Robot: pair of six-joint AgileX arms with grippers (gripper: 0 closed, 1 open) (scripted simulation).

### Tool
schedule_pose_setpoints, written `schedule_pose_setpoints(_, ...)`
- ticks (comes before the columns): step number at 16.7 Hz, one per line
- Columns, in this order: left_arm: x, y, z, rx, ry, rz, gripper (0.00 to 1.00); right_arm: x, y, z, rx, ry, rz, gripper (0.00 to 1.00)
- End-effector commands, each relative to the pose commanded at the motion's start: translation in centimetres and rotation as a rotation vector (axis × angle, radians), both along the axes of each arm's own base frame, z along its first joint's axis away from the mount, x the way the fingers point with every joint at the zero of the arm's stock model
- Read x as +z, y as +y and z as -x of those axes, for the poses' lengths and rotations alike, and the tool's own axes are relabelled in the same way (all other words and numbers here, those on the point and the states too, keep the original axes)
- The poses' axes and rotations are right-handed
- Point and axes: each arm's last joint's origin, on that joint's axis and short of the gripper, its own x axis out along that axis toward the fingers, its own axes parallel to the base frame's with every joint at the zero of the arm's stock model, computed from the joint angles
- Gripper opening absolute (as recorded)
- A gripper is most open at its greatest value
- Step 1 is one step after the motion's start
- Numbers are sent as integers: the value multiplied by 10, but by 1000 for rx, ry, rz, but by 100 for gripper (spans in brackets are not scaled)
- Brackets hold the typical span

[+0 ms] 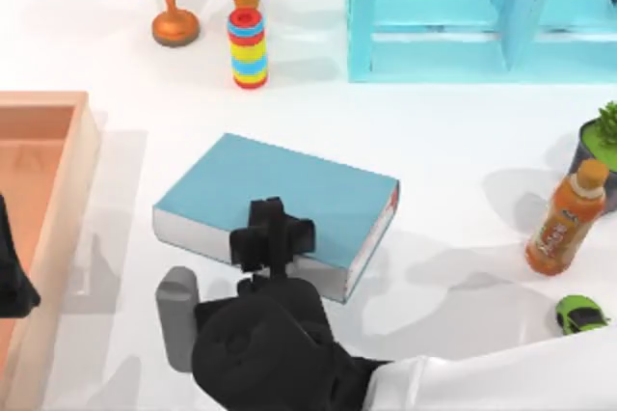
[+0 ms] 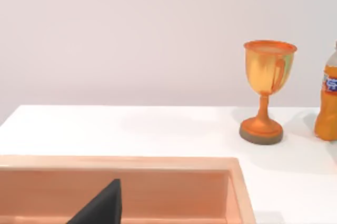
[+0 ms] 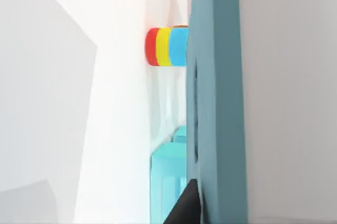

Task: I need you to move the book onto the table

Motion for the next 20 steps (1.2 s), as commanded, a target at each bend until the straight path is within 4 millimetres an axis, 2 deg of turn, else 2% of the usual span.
schedule_pose_setpoints(9,0,0,0,0,0,0,100,-2,-1,4,-3,4,1,0)
schedule_pose_setpoints(15,0,0,0,0,0,0,100,-29,-1,3,-4,4,2,0)
schedule_pose_setpoints(19,0,0,0,0,0,0,100,-31,-1,4,-3,4,1,0)
schedule_pose_setpoints(20,0,0,0,0,0,0,100,-31,-1,4,-3,4,1,8)
